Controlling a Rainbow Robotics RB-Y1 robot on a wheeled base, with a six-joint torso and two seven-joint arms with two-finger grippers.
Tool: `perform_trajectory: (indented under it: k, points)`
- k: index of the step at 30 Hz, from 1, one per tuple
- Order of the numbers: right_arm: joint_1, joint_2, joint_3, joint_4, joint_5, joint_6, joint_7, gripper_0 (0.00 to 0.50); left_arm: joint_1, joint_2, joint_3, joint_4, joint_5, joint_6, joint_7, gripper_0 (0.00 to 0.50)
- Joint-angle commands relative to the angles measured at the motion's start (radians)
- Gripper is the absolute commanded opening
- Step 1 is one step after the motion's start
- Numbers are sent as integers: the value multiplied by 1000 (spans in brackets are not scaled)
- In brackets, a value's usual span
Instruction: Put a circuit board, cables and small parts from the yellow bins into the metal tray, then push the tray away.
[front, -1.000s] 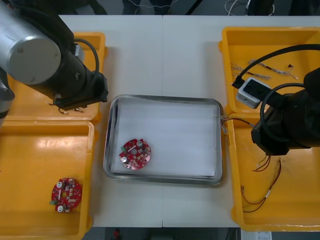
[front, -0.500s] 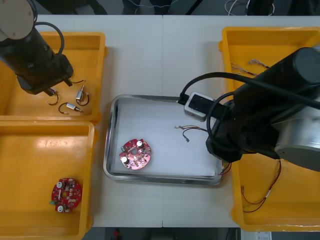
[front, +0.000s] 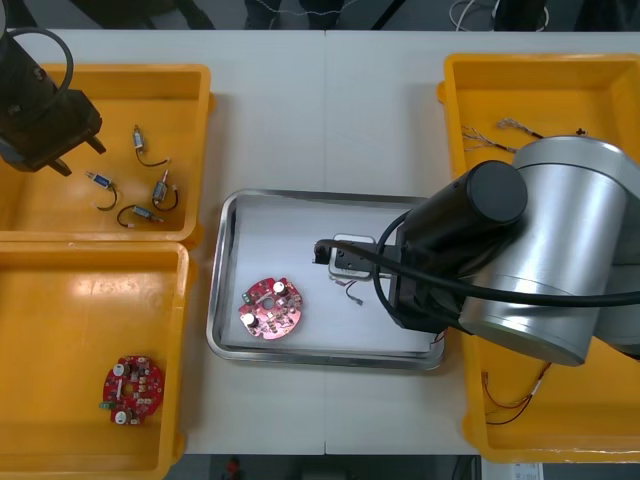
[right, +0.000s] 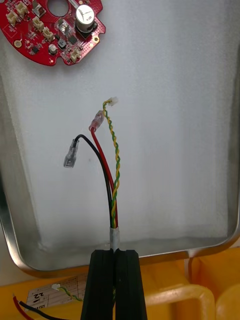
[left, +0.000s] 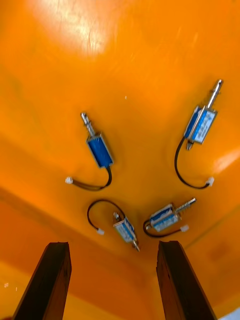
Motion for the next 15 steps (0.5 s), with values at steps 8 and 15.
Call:
perform_trajectory:
  k: [8,15]
  points:
    - [-12,41,104,119,27,-132,23,0,-52,45,-37,148,-11,-195,-89,500]
    - [-9,36,156,191,52,-195,35,0,-52,34,-91,208,0,-273,-98,500]
